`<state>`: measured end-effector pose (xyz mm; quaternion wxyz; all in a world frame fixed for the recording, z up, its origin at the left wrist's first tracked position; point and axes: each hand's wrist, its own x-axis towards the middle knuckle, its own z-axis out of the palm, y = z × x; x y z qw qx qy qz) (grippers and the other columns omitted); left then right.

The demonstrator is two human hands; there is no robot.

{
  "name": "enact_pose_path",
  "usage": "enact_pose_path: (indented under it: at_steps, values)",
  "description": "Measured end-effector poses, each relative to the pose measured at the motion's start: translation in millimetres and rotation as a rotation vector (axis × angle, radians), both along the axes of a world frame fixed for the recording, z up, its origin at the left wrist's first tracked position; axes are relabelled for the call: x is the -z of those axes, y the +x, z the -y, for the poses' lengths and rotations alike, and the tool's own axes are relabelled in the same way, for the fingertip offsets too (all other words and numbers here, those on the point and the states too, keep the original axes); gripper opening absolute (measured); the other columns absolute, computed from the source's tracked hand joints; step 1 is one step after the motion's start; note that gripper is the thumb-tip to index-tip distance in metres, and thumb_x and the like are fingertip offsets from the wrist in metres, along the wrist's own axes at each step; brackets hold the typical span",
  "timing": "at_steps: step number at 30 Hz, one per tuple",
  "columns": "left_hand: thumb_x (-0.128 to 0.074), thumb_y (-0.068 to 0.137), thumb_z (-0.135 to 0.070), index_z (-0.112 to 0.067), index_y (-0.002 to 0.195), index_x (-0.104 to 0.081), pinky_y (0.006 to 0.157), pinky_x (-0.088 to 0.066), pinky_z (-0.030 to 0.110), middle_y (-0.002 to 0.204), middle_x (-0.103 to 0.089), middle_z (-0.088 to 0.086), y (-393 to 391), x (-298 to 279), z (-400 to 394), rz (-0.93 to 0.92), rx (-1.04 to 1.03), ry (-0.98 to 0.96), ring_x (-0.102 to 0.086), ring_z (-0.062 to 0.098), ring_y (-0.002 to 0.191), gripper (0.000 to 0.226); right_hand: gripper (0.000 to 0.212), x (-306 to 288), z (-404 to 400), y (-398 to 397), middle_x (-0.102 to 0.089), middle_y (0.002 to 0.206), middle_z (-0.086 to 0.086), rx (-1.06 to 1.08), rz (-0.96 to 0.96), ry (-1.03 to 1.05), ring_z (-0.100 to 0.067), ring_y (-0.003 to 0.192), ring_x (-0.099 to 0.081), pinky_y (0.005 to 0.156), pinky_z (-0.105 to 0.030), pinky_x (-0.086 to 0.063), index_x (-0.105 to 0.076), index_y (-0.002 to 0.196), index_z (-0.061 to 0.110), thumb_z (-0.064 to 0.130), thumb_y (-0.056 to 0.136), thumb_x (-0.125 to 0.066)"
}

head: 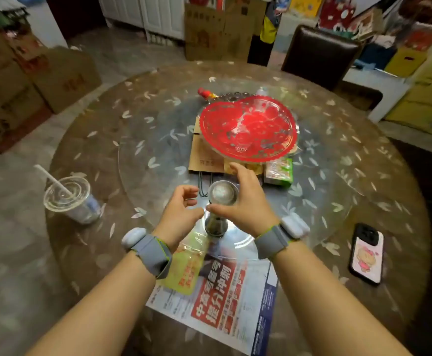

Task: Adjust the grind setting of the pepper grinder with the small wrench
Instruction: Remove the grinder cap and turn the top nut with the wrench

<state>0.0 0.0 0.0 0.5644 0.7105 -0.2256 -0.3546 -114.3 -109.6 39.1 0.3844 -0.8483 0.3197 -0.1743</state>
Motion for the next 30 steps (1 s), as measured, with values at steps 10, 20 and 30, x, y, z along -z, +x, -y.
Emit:
enact_pose_path:
  at_steps: [10, 20, 30]
  values:
    - [-0.067, 0.077, 0.005, -0.023, 0.124, -0.044, 0.091, -0.047, 0.025, 0.124, -0.048, 0.0, -13.5, 19.8, -5.1, 0.079, 0.049, 0.036, -0.05, 0.011, 0.117, 0.059, 0.083, 19.1, -15.8, 5.0, -0.058, 0.114, -0.005, 0.154, 0.184, -0.043, -0.016, 0.107, -0.054, 0.087, -0.016, -0.037, -0.039, 0.138, 0.012, 0.023, 0.067, -0.081]
    - [-0.078, 0.058, -0.023, -0.034, 0.124, -0.045, 0.102, -0.049, 0.041, 0.132, -0.047, 0.003, -33.7, 21.3, -13.1, 0.129, 0.138, 0.051, -0.047, 0.013, 0.125, 0.075, 0.072, 7.9, -39.7, -27.8, -0.06, 0.108, 0.003, 0.178, 0.274, -0.024, -0.013, 0.1, -0.06, 0.083, -0.026, -0.05, -0.044, 0.127, 0.02, 0.019, 0.064, -0.078]
    - [-0.079, 0.07, -0.013, -0.029, 0.105, -0.067, 0.071, -0.05, 0.014, 0.095, -0.073, -0.019, -68.2, 4.3, -34.3, 0.32, 0.513, 0.119, -0.066, -0.007, 0.089, 0.04, 0.059, 7.3, -71.1, -87.2, -0.064, 0.104, 0.006, 0.141, 0.302, 0.226, -0.008, 0.099, -0.062, 0.076, -0.023, -0.054, -0.049, 0.115, 0.024, 0.024, 0.065, -0.079]
